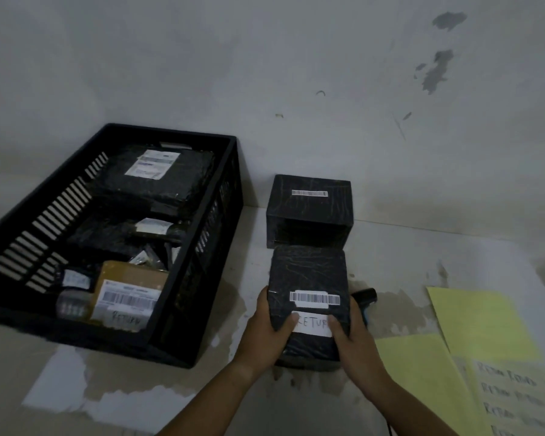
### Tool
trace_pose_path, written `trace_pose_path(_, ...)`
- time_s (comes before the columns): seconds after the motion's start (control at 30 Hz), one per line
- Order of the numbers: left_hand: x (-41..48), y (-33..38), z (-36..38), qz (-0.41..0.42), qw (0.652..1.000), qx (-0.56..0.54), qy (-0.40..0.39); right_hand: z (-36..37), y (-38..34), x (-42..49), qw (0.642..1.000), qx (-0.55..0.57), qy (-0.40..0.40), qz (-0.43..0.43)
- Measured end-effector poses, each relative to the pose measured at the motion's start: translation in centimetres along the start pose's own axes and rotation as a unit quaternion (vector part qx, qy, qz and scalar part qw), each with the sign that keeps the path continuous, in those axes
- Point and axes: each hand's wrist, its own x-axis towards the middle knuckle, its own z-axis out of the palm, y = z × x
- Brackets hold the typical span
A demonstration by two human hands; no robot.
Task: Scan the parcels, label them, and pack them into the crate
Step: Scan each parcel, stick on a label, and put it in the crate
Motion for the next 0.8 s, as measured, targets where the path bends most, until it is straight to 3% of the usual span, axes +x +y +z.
trace_pose_path(0.1,-0.5,1.5,-1.2,0.004,1.0,-0.015,0.002,-0.4,-1.9,-0.5,1.0,0.006,0.004,-0.005)
trace_pose_path(0.33,-3.6,11.0,-7.6,0.125,0.988,-0.043,0.082,-2.6,-11.3,-2.4,0.99,0.095,0.039,-0.096)
trace_pose_path(0.47,-5.8,15.3,-12.9,0.177,0.968,-0.05,0.171,-2.0,-17.4,-4.2,0.978,0.08,-0.036,-0.188)
trace_pose_path(0.63,-7.9,15.2,-20.7,0.23,0.943,-0.064,0.231,3.6,-23.4,-3.1,0.96,0.086,-0.102,-0.245)
trace_pose_path(0.8,-8.8,11.0,-28.9,0.205,0.908,0.0,0.365,12.3,-28.0,-2.2,0.923,0.077,-0.278,-0.253)
